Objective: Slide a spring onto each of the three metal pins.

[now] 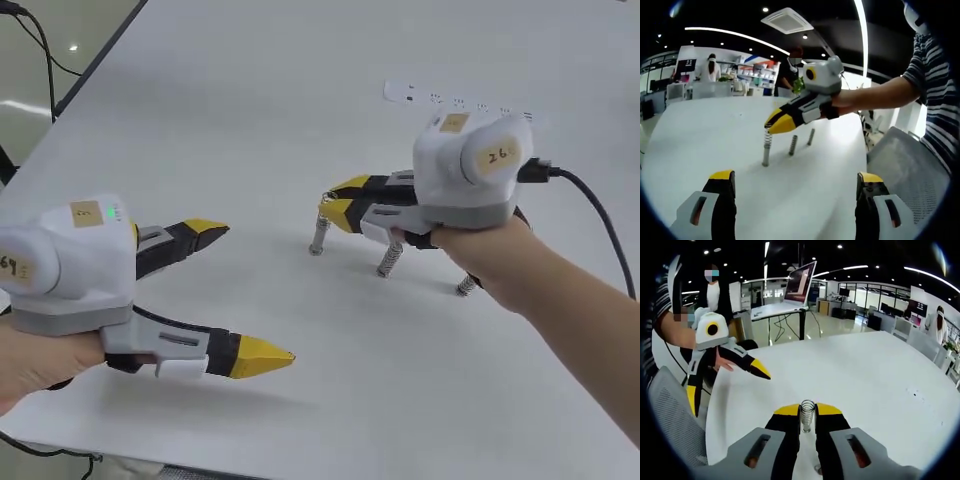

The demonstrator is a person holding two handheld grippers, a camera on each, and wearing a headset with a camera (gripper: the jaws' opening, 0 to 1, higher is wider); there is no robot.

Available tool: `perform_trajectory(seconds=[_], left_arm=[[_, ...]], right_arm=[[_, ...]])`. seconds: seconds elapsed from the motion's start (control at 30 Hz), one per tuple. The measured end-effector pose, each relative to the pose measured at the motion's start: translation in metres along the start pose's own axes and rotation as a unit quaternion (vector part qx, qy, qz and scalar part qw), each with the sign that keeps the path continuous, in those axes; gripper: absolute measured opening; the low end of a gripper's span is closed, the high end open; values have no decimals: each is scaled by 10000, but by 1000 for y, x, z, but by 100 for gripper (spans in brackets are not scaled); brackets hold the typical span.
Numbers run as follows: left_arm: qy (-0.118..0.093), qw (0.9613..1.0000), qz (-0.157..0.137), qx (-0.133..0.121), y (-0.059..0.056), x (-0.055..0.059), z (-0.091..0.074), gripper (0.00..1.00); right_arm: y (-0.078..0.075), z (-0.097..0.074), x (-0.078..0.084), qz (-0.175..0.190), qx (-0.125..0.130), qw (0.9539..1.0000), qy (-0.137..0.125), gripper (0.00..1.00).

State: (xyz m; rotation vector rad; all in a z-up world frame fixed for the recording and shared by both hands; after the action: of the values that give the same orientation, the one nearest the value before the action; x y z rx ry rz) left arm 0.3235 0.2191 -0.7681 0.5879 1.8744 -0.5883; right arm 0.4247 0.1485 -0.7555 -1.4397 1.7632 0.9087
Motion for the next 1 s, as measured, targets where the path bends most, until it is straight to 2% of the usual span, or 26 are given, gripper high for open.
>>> perform_trajectory(seconds=[0.5, 1.0], left_arm=[[31, 10000, 9, 6, 0, 1, 1, 98], [47, 10000, 19, 28, -1, 1, 2, 98]], right_arm=[[1, 11, 20, 148, -83, 9996, 233, 8], [7, 18, 33, 162, -176, 9988, 422, 8]])
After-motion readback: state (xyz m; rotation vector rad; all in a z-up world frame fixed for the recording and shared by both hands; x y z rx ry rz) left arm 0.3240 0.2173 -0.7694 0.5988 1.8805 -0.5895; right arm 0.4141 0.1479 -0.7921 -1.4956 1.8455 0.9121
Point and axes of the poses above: the centre of the closed fingertips' face, and the gripper's own axes: z roughly forward along the fingers, y roughly to its left, x roughly out of its underside, the point moved 3 cm from there along -z, roughly backward along the fingers, and after that the axes turned 13 degrees about -x, right-handed, at the moved point
